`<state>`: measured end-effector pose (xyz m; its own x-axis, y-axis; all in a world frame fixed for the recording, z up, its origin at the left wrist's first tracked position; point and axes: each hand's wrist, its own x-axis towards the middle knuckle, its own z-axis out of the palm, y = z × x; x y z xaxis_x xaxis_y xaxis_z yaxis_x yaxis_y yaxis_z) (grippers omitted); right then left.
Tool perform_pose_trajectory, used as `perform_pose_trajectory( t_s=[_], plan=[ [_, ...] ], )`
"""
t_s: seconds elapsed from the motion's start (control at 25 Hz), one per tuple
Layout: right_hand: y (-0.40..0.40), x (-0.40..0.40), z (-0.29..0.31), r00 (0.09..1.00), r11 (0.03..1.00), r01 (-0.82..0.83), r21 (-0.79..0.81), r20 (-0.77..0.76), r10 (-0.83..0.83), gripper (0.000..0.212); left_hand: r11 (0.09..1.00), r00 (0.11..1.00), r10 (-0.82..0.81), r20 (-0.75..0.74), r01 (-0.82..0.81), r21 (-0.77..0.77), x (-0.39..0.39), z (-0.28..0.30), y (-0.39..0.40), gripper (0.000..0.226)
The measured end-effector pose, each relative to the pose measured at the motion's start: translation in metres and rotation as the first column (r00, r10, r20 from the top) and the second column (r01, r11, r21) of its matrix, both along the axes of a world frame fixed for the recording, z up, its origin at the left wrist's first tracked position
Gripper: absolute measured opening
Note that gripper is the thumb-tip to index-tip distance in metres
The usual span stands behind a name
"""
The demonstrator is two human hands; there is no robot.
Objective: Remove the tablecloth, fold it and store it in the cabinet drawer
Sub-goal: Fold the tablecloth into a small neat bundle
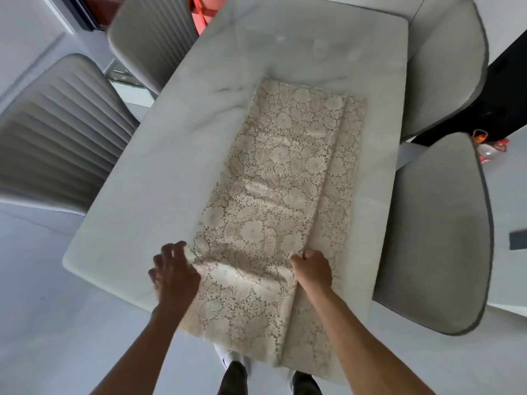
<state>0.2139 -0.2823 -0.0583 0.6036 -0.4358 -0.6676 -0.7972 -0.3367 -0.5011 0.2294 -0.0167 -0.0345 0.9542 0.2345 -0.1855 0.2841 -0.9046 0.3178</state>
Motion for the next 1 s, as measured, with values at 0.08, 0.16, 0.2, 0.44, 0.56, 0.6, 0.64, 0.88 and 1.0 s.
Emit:
perform_pose_trajectory(
  t_s=[0.08, 0.16, 0.2, 0.44, 0.56, 0.6, 0.64, 0.88, 1.0],
  plan=[
    [-0.008, 0.002, 0.000, 0.997, 0.995, -0.073, -0.075, -0.016, 0.072, 0.011, 0.954, 0.954, -0.300, -0.028, 0.300, 0.001, -0.030, 0.007, -0.038, 0.040],
    [-0.020, -0.001, 0.002, 1.000, 0.997, 0.006, 0.083, 0.011, -0.007, 0.010, 0.890, 0.859, -0.455, -0.235, 0.445, -0.095, -0.075, 0.004, -0.086, 0.055],
    [-0.026, -0.004, 0.004, 0.997, 0.981, 0.069, 0.183, 0.029, -0.076, 0.011, 0.881, 0.821, -0.470, -0.325, 0.461, -0.108, -0.094, -0.001, -0.106, 0.063],
    [-0.055, -0.010, 0.008, 0.961, 0.853, 0.224, 0.472, 0.035, -0.273, 0.019, 0.860, 0.722, -0.448, -0.527, 0.510, -0.032, -0.130, -0.026, -0.148, 0.076],
    [-0.062, -0.019, 0.003, 0.958, 0.864, 0.214, 0.457, 0.075, -0.277, 0.014, 0.858, 0.728, -0.462, -0.506, 0.511, -0.048, -0.138, -0.027, -0.167, 0.067],
    [-0.063, -0.022, 0.004, 0.967, 0.915, 0.173, 0.364, 0.115, -0.228, 0.009, 0.861, 0.759, -0.465, -0.455, 0.508, -0.030, -0.137, -0.024, -0.173, 0.057],
    [-0.066, -0.024, 0.002, 0.980, 0.970, 0.100, 0.222, 0.145, -0.135, 0.014, 0.860, 0.778, -0.472, -0.415, 0.511, -0.020, -0.135, -0.022, -0.178, 0.047],
    [-0.084, -0.034, -0.001, 0.989, 0.993, 0.063, 0.101, 0.123, -0.076, 0.021, 0.847, 0.737, -0.521, -0.430, 0.508, -0.154, -0.153, -0.014, -0.204, 0.039],
    [-0.099, -0.045, -0.006, 0.987, 0.980, 0.120, 0.156, 0.089, -0.135, 0.014, 0.853, 0.751, -0.521, -0.405, 0.475, -0.216, -0.165, -0.011, -0.216, 0.039]
  ],
)
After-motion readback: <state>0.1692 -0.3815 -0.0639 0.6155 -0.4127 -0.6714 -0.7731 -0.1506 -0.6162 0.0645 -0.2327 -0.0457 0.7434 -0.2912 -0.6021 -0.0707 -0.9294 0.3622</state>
